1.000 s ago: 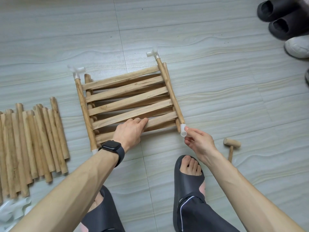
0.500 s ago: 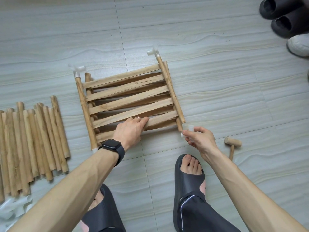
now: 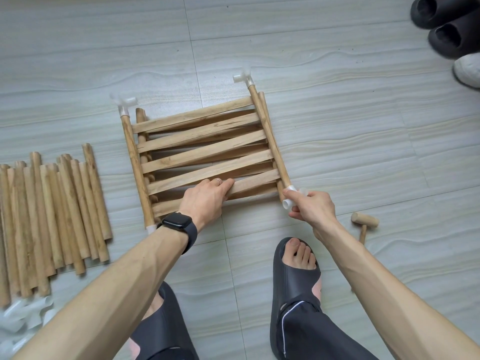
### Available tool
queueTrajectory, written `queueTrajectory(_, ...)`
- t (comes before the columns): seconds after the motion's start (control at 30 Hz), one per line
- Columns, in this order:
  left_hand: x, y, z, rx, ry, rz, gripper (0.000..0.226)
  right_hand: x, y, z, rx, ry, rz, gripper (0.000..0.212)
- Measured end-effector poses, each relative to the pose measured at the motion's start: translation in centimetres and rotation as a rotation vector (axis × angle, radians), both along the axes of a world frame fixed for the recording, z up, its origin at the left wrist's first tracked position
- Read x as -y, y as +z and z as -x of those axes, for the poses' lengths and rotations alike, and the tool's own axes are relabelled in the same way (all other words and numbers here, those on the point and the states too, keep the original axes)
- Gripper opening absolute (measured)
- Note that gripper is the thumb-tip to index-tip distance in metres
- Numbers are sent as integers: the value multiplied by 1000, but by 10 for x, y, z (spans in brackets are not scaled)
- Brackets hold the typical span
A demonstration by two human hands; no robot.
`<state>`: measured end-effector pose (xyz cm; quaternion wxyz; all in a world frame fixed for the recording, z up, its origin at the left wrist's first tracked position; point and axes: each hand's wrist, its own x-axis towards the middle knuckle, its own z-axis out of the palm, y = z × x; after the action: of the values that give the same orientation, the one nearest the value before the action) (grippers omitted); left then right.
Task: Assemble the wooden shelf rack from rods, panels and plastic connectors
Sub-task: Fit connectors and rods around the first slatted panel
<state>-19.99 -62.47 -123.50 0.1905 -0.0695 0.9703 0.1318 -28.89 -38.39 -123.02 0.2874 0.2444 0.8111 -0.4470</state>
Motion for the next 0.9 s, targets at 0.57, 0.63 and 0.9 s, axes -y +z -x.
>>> queueTrajectory(0.57,0,0,1,-2,19,-17,40,1,5,-19,-13,-212,523,31)
queueTrajectory(0.63,0,0,1,-7,19,-18,42,-1,6,-19,13,-263,588,27)
queueTrajectory(0.9,0,-1,2,5,-10,6,43,0,6,-16,76,-352,701,26)
